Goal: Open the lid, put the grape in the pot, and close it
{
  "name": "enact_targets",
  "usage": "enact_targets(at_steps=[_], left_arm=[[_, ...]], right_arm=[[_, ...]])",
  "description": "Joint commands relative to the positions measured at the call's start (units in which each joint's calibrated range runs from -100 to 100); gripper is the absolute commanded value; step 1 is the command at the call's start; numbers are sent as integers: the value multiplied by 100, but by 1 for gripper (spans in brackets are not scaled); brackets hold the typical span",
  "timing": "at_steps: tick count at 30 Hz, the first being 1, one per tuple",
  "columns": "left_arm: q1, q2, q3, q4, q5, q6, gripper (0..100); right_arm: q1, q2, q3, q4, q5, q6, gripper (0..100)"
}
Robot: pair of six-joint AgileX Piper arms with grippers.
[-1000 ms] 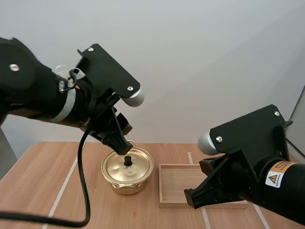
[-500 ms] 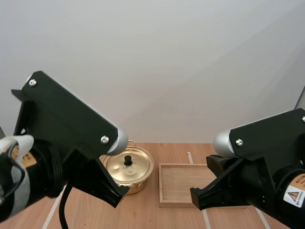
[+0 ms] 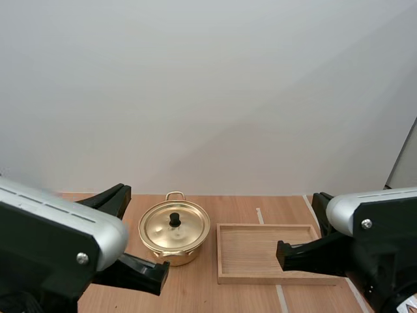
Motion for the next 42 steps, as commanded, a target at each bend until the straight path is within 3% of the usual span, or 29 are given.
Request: enact_targets(at_steps=[1,6,13,18,23,27,31,38,42], left_arm=[[96,-229,348,59,-592,-97,0],[249,-229,664,59,-699,-135,0],[265,-229,979,275,-629,76,0],[265,-229,1847,275,-1590,106,0],[265,-229,3079,275,-3464,0,0],[265,-229,3702,275,-4204,-467,0],[265,-229,4018,275,-4378,-751,0],[297,-229,4018,325,-3821,-1095,0],[297,-229,4018,811,-3105,-1480,0]], right_arm=[[-22,-50,270,-23,-706,33,0],[-22,-50,646,-23,-1268,-176,0],[-22,-50,1527,-13,-2088,-176,0],[-22,-50,2451,-13,-3514,-176,0],[-22,-50,3444,-13,-4767,-176,0],[-22,-50,3799,-13,-4754,-176,0],[-22,-50,3799,-24,-4016,-176,0],[-22,-50,3799,-24,-2909,-176,0],[-68,-50,3799,-24,-2754,-176,0]])
